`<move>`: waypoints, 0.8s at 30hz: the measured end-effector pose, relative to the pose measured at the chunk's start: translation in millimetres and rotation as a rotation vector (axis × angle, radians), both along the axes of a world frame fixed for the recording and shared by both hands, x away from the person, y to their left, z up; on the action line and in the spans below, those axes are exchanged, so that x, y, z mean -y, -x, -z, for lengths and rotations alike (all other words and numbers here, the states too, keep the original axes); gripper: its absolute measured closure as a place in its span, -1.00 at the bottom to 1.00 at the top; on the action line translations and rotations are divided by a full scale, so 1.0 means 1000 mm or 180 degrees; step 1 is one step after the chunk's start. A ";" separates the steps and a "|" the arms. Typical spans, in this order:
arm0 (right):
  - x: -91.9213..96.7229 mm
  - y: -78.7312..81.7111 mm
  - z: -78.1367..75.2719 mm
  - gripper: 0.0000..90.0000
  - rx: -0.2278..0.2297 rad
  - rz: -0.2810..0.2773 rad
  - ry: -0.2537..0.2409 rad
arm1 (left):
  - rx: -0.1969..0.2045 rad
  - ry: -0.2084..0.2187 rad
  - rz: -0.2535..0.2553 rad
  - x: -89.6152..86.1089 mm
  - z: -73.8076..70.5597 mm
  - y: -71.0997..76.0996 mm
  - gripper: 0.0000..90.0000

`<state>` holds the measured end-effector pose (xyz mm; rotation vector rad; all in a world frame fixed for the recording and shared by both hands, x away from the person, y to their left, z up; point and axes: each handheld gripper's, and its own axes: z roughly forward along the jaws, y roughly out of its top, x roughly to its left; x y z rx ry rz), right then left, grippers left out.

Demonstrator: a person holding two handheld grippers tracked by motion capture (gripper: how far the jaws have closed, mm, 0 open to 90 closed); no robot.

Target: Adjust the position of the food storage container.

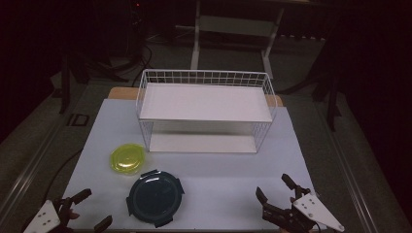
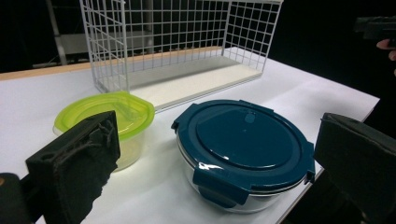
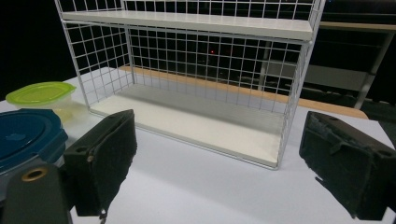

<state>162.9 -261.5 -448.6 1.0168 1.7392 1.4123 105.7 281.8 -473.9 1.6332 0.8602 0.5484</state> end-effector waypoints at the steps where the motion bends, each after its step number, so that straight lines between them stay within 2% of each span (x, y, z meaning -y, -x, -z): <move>1: 0.000 0.000 0.000 -0.76 0.0000 0.0000 0.0000 | -0.0002 -0.0002 0.0011 0.000 0.000 0.000 -1.00; 9: 0.002 0.000 -0.001 -0.76 -0.0003 0.0014 -0.0012 | -0.0004 -0.0012 0.0062 0.003 -0.004 0.002 -0.97; 13: 0.002 0.000 -0.001 -0.76 -0.0017 0.0022 -0.0018 | 0.0013 -0.0062 0.0194 0.001 -0.011 0.000 -0.75; 14: 0.003 0.000 -0.001 -0.76 -0.0016 0.0023 -0.0024 | 0.0011 -0.0078 0.0200 0.001 -0.013 0.000 -0.64; 18: 0.003 0.000 -0.001 -0.76 -0.0027 0.0023 -0.0039 | -0.0008 -0.0195 0.0177 -0.001 -0.019 -0.002 -0.52; 20: 0.004 0.000 -0.001 -0.76 -0.0033 0.0020 -0.0045 | -0.0079 -0.0229 0.0159 -0.001 -0.020 -0.003 -0.37; 22: 0.003 0.000 0.000 -0.76 -0.0046 0.0011 -0.0044 | -0.0162 -0.0323 0.0199 0.000 -0.019 -0.004 -0.20; 24: 0.003 0.000 0.000 -0.76 -0.0052 0.0004 -0.0040 | -0.0314 -0.0433 0.0262 0.002 -0.015 -0.008 0.01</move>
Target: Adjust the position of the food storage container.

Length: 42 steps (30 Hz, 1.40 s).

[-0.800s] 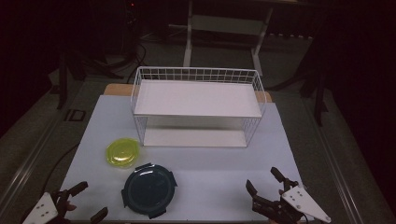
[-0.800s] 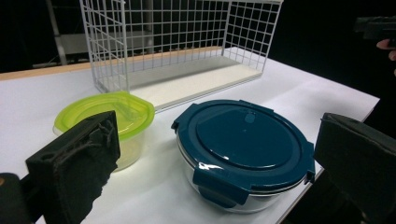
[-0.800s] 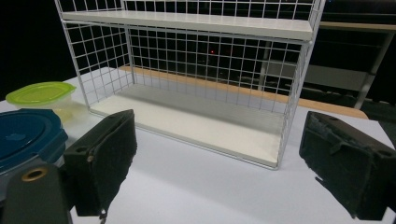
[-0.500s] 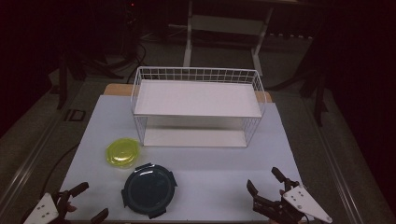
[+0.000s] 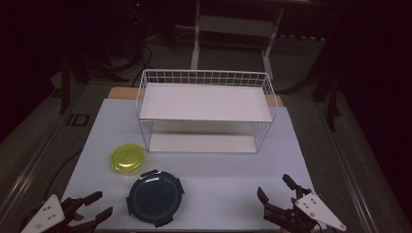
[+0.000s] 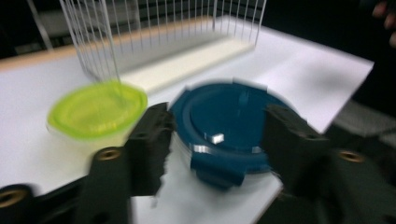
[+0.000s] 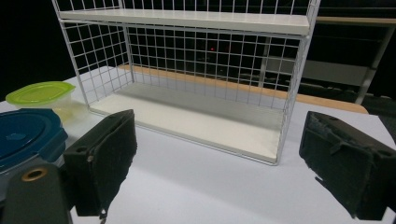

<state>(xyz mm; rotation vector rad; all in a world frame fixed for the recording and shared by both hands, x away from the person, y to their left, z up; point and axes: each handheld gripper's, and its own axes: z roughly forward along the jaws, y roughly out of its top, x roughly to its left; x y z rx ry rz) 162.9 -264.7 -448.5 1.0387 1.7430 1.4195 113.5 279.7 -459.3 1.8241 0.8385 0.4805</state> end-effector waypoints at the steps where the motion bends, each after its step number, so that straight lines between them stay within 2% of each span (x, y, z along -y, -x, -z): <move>1: 0.000 0.000 0.000 -0.76 -0.0005 -0.0007 0.0002 | -0.0072 -0.0037 0.0020 0.001 0.003 -0.002 0.12; 4: 0.000 0.000 0.000 -0.76 -0.0004 -0.0005 -0.0009 | -0.0201 -0.0129 0.0047 0.003 0.010 -0.007 0.34; 9: 0.001 -0.001 0.001 -0.76 -0.0032 -0.0009 -0.0016 | -0.0342 -0.0245 0.0036 0.005 0.021 -0.013 0.65; 11: 0.001 -0.001 0.001 -0.76 -0.0041 -0.0012 -0.0014 | -0.0417 -0.0363 0.0034 0.008 0.028 -0.015 0.80; 14: 0.001 -0.001 0.001 -0.76 -0.0058 -0.0012 -0.0022 | -0.0493 -0.0456 0.0084 0.012 0.033 -0.017 0.93; 18: 0.002 -0.002 0.001 -0.76 -0.0071 -0.0013 -0.0025 | -0.0649 -0.0500 0.0062 0.018 0.041 -0.023 0.95; 21: 0.002 -0.002 0.001 -0.76 -0.0070 -0.0014 -0.0025 | -0.0697 -0.0532 0.0078 0.022 0.045 -0.027 0.96; 26: 0.003 -0.001 0.001 -0.76 -0.0074 0.0004 -0.0041 | -0.0697 -0.0533 0.0136 0.027 0.047 -0.031 0.97; 34: 0.003 -0.001 0.002 -0.76 -0.0079 -0.0007 -0.0038 | -0.0657 -0.0545 0.0134 0.028 0.047 -0.034 0.97; 42: 0.003 -0.001 0.001 -0.76 -0.0073 -0.0013 -0.0036 | -0.0662 -0.0582 0.0158 0.040 0.046 -0.050 0.97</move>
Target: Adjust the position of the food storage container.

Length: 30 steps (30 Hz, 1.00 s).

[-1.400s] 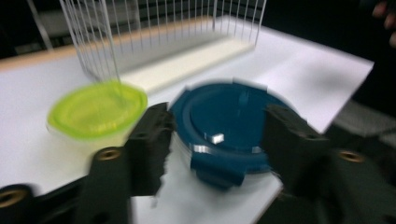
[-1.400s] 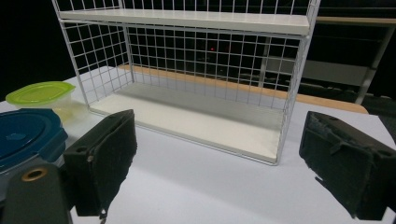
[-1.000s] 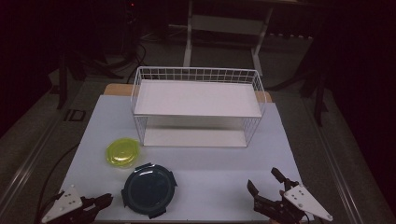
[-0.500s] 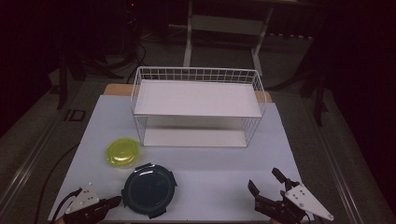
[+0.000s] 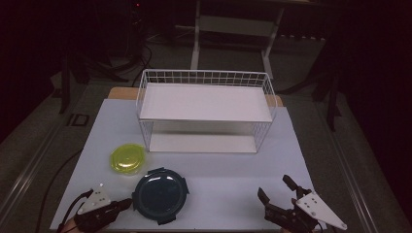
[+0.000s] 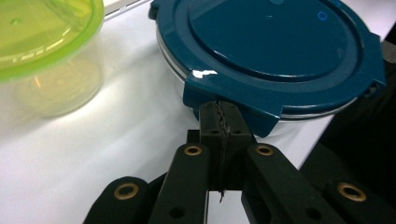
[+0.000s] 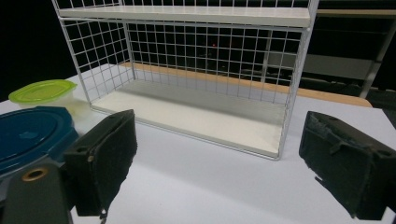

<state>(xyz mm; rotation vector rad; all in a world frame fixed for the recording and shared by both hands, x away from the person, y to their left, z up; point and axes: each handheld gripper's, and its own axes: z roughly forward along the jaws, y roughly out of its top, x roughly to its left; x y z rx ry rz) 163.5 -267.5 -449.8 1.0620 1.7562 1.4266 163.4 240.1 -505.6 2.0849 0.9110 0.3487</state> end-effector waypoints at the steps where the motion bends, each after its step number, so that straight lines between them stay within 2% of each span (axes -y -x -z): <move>1: 0.000 0.000 0.000 -0.76 0.0002 0.0001 0.0002 | -0.0005 -0.0004 0.0004 0.002 0.000 -0.003 0.97; 6: 0.000 0.000 0.000 -0.76 -0.0017 -0.0018 0.0006 | -0.0034 0.0051 0.0056 0.008 0.001 -0.014 0.97; 10: -0.001 -0.001 0.001 -0.75 -0.0034 -0.0036 0.0018 | -0.0012 0.0032 0.0085 0.016 0.001 -0.020 0.97; 15: -0.001 0.000 0.000 -0.75 -0.0017 -0.0030 0.0020 | -0.0015 0.0039 0.0155 0.032 0.000 -0.028 0.97; 21: -0.001 -0.001 0.001 -0.75 -0.0040 -0.0047 0.0026 | 0.0040 -0.0025 0.0299 0.057 -0.001 -0.039 0.97; 30: -0.002 -0.001 0.001 -0.75 -0.0057 -0.0062 0.0027 | 0.0022 0.0000 0.0436 0.087 -0.001 -0.057 0.98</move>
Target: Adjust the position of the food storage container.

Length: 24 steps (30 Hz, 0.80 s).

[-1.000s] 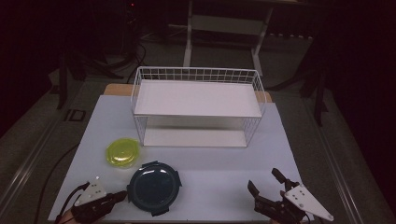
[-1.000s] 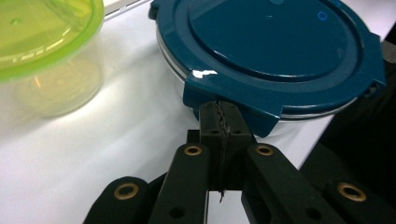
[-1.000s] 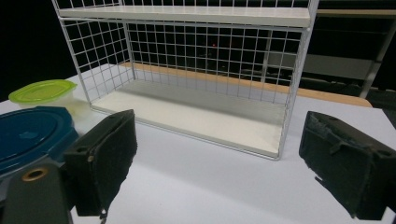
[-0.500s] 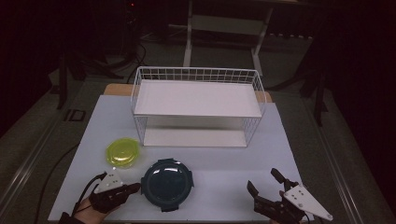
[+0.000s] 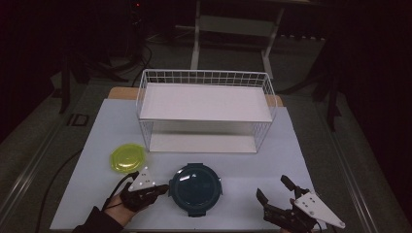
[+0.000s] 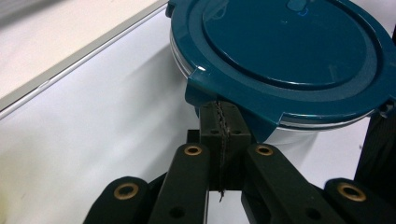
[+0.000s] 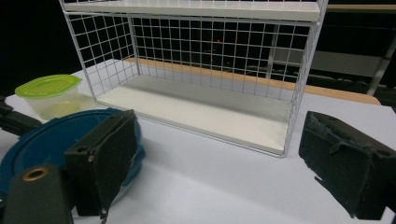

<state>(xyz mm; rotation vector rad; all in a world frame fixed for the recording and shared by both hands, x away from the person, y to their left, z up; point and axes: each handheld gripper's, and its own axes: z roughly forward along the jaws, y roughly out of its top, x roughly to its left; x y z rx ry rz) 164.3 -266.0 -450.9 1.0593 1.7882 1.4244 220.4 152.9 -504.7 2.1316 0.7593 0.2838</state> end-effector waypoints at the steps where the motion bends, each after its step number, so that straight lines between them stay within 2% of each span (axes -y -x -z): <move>1: 0.000 0.000 0.000 -0.75 0.0003 -0.0001 0.0000 | 0.0002 -0.0006 0.0003 0.003 0.000 -0.001 0.98; 9: 0.000 0.000 0.000 -0.75 0.0006 -0.0008 0.0004 | -0.0010 -0.0005 0.0045 0.019 -0.001 -0.007 0.98; 24: 0.000 0.000 0.001 -0.75 -0.0003 -0.0023 0.0010 | 0.0014 0.0012 0.0237 0.055 0.000 -0.013 0.98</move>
